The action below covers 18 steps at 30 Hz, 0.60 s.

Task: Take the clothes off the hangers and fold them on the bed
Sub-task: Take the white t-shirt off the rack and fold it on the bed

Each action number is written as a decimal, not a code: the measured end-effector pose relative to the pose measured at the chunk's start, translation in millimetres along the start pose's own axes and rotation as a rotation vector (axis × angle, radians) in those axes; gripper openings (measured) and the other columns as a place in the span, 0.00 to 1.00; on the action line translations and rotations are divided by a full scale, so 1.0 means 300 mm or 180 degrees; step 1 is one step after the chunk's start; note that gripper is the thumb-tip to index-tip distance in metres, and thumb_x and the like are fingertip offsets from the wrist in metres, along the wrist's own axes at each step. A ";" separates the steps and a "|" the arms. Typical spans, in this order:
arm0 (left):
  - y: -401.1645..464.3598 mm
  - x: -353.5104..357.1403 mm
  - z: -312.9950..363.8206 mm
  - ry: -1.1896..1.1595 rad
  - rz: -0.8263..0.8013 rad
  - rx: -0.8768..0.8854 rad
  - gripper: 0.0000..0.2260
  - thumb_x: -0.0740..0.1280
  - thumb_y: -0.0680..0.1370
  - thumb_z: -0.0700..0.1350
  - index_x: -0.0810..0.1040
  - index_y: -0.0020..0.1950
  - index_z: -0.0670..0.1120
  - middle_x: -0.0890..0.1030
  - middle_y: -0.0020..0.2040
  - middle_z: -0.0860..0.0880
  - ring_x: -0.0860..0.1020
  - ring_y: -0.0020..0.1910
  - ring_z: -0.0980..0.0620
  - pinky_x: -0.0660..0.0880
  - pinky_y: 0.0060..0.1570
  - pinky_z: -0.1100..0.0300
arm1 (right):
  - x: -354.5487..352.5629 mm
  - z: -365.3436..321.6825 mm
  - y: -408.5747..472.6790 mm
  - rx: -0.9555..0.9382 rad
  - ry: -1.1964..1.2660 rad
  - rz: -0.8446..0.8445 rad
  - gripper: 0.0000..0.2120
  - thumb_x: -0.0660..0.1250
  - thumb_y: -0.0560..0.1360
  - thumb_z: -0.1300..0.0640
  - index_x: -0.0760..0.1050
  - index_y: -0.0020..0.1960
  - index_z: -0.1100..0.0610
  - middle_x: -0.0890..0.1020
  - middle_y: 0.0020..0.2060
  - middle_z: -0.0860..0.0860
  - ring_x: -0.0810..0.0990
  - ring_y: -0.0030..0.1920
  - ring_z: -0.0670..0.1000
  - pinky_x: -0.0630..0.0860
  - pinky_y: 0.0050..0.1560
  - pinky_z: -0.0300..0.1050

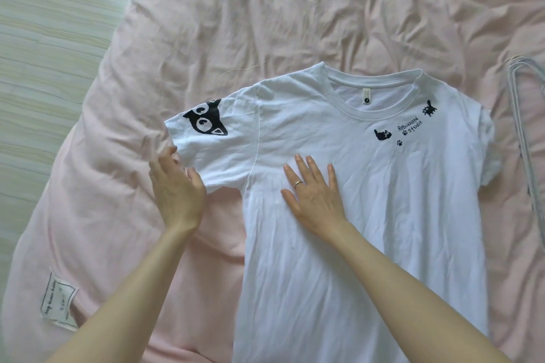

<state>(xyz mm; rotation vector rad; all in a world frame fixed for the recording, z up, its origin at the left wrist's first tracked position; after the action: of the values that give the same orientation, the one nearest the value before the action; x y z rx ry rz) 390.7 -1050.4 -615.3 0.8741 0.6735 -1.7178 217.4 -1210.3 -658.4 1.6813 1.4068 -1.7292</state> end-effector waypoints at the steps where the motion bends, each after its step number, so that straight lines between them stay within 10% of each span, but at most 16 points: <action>1: -0.022 0.014 0.047 0.0160 -0.0024 0.0308 0.19 0.63 0.73 0.34 0.69 0.64 0.38 0.72 0.59 0.37 0.71 0.56 0.37 0.67 0.56 0.45 | -0.007 0.061 -0.020 0.0161 -0.0018 -0.0103 0.40 0.29 0.68 0.39 0.52 0.77 0.49 0.49 0.77 0.49 0.46 0.77 0.50 0.39 0.72 0.59; 8: -0.349 0.346 0.420 0.0499 -0.1453 0.1545 0.15 0.63 0.74 0.37 0.75 0.60 0.38 0.75 0.61 0.36 0.74 0.59 0.35 0.72 0.54 0.43 | -0.045 0.629 -0.287 0.1366 0.0202 -0.0218 0.25 0.49 0.81 0.46 0.54 0.76 0.51 0.51 0.77 0.50 0.46 0.76 0.50 0.43 0.73 0.57; 13: -0.601 0.581 0.643 0.0764 -0.2050 0.1654 0.20 0.57 0.81 0.43 0.62 0.73 0.44 0.56 0.76 0.43 0.53 0.75 0.42 0.51 0.72 0.46 | -0.098 0.977 -0.443 0.1732 0.0928 0.0819 0.21 0.57 0.80 0.53 0.67 0.70 0.61 0.67 0.70 0.56 0.65 0.69 0.57 0.61 0.66 0.51; 18: -0.692 0.712 0.746 0.1033 -0.2067 0.1754 0.19 0.56 0.81 0.45 0.61 0.73 0.48 0.54 0.75 0.47 0.49 0.75 0.44 0.50 0.69 0.40 | -0.058 1.191 -0.419 0.3069 0.4785 0.1060 0.14 0.60 0.79 0.49 0.74 0.58 0.57 0.78 0.43 0.47 0.80 0.39 0.46 0.77 0.43 0.42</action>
<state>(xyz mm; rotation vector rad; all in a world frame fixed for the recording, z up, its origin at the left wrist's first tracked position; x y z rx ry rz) 101.2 -1281.0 -656.6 1.4490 0.7613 -2.4360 -75.8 -1450.5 -662.6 3.8333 0.3282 -0.7216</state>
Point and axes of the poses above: each hand's wrist, its own y-axis towards the middle knuckle, its own x-axis out of the palm, z = x × y, the point moved 5 cm from there along y, towards the middle knuckle
